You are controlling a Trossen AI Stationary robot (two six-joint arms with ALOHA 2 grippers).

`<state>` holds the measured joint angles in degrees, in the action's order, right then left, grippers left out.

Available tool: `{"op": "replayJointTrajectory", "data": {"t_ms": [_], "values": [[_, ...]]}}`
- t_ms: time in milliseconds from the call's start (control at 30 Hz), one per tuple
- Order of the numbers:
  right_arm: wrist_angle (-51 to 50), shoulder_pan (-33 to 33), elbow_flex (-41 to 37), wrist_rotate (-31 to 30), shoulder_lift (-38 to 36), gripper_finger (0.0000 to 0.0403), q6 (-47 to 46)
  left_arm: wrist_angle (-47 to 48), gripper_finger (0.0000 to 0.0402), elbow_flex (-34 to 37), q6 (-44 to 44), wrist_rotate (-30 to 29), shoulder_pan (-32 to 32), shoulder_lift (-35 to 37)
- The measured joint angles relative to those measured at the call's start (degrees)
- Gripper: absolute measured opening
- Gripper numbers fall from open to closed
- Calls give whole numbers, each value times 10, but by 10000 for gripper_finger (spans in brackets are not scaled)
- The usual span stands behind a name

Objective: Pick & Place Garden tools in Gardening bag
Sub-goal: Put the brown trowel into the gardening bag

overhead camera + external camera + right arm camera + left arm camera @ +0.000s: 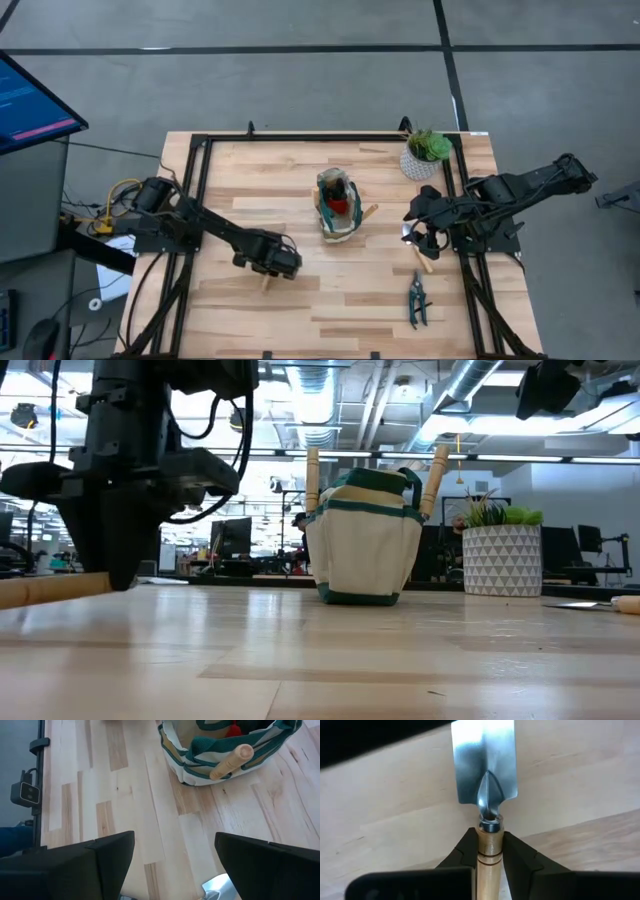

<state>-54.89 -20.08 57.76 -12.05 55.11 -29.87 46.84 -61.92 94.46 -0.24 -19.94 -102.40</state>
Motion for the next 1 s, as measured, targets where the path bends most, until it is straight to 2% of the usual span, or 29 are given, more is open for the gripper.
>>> {"op": "replayJointTrajectory", "data": {"t_ms": [167, 267, 400, 567, 667, 733, 800, 867, 1000], "values": [[3, 0, 0, 0, 0, 270, -1, 1, 29, 9, -13, 3, 0, 9], [3, 0, 0, 0, 0, 270, -2, 1, 15, 7, -25, -27, 0, 51], [10, 0, 0, -3, 0, 270, -2, 0, 10, 8, -30, -121, 0, 135], [20, 0, 0, -19, 0, 270, -2, -48, 10, 10, -106, -325, -10, 243], [28, 0, 0, -32, 0, 270, -1, -146, 10, 26, -219, -436, -12, 292], [39, 0, 0, -35, 0, 270, -1, -241, 10, 52, -323, -483, -9, 317], [46, 0, 0, -35, 0, 270, -1, -357, 10, 85, -436, -504, 4, 332], [50, 0, 0, -35, 0, 270, -2, -480, 10, 126, -540, -494, 21, 344], [57, 0, 0, -35, 0, 270, -2, -737, 10, 211, -696, -375, 73, 345]]}}
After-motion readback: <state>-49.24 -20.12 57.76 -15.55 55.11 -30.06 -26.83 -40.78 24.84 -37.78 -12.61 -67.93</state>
